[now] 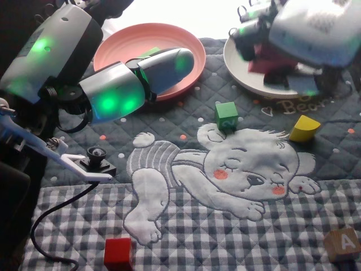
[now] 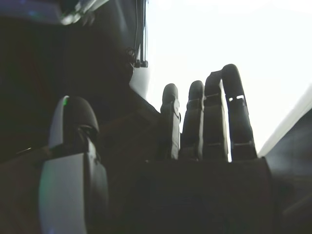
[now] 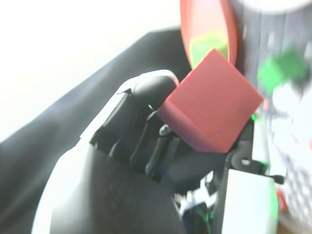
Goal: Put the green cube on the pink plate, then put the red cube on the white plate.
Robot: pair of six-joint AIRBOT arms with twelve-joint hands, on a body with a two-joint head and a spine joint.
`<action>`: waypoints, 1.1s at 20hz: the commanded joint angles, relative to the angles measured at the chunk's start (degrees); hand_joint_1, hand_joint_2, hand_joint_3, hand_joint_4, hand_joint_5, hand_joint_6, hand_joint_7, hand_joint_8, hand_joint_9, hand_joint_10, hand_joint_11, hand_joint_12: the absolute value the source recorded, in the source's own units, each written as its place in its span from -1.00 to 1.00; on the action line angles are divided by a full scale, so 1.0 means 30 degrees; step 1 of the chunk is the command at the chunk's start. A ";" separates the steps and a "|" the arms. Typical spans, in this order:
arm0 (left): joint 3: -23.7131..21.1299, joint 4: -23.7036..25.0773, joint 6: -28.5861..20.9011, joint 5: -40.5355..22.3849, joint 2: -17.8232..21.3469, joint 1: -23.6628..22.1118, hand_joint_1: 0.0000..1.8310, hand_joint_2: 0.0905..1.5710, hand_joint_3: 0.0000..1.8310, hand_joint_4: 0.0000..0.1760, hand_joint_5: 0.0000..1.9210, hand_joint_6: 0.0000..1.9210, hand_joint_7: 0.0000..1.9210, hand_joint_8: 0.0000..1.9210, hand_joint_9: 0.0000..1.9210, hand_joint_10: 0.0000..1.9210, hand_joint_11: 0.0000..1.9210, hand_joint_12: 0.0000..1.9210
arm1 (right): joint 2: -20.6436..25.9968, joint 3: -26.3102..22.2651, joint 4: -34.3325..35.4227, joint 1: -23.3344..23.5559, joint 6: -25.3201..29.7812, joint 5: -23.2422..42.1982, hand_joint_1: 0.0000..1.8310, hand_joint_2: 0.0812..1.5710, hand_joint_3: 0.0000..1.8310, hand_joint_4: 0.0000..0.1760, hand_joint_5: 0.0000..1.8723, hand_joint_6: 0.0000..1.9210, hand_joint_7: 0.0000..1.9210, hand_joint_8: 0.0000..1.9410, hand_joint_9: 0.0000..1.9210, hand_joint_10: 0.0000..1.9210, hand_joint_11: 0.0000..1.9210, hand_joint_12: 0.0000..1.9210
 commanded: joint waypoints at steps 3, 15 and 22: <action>0.0074 0.1150 -0.0122 -0.2124 -0.0144 -0.0163 -0.52 0.21 -1.00 0.03 -0.69 -0.99 -0.83 -1.00 -0.77 -0.99 -1.00 0.19 | -0.0824 0.1869 0.0467 0.1169 -0.0125 0.0211 0.36 0.48 -1.00 -1.00 -0.09 0.03 -0.08 0.49 -0.08 0.71 -0.17 1.00; 0.0164 0.1548 -0.0122 -0.1967 -0.0313 -0.0206 -0.62 0.24 -1.00 0.31 -0.73 -0.99 -0.81 -0.99 -0.77 -1.00 -1.00 0.01 | -0.3468 0.6983 0.0465 0.3178 -0.0125 0.5349 0.47 0.53 -1.00 -1.00 -0.16 0.16 -0.22 0.42 -0.29 0.69 -0.44 0.87; 0.0145 0.1565 -0.0122 -0.2011 -0.0318 -0.0199 -0.59 0.27 -0.99 -0.17 -0.72 -1.00 -0.80 -1.00 -0.77 -1.00 -1.00 0.09 | -0.3550 0.7006 0.0465 0.3071 -0.0117 0.5590 0.48 0.33 -1.00 -1.00 -0.41 -0.40 -0.37 -0.38 -0.44 -0.14 -0.67 0.44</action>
